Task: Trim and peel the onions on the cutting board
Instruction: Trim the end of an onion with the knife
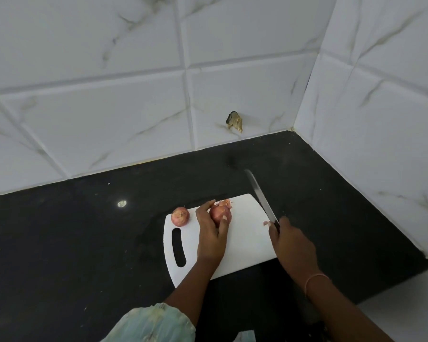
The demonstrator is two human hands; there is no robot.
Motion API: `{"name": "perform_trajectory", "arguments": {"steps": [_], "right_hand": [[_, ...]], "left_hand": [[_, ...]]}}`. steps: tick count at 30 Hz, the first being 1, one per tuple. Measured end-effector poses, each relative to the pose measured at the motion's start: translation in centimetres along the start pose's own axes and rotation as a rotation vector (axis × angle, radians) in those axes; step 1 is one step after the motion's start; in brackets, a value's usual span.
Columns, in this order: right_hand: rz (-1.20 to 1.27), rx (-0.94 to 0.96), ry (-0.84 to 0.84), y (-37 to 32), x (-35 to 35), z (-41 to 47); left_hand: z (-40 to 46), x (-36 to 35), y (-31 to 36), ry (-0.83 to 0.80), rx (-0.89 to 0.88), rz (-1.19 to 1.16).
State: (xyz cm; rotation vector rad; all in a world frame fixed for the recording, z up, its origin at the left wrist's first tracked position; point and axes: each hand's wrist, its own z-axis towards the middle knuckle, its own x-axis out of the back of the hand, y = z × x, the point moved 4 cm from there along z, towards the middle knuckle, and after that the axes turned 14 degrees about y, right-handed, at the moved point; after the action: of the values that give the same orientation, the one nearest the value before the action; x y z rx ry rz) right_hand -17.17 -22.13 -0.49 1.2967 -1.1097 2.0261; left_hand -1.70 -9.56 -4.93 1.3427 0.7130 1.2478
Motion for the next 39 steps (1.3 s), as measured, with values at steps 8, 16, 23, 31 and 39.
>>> {"name": "perform_trajectory", "arguments": {"steps": [8, 16, 23, 31, 39], "right_hand": [[0.100, 0.021, -0.059, -2.1, -0.2, 0.1], [0.129, 0.084, -0.144, -4.2, -1.6, -1.8], [0.076, 0.082, -0.186, -4.6, -1.9, -1.8], [-0.007, 0.073, -0.231, -6.1, -1.8, -1.5], [-0.038, 0.008, -0.340, -7.1, -2.1, -1.4]], "left_hand": [[0.1, -0.4, -0.2, -0.014, -0.022, 0.061], [0.3, -0.9, -0.9, -0.043, 0.048, 0.104], [0.0, -1.6, -0.4, -0.072, -0.077, 0.291], [0.1, -1.7, -0.8, -0.074, -0.048, 0.312], [0.5, -1.8, -0.9, -0.047, 0.004, 0.306]]}}
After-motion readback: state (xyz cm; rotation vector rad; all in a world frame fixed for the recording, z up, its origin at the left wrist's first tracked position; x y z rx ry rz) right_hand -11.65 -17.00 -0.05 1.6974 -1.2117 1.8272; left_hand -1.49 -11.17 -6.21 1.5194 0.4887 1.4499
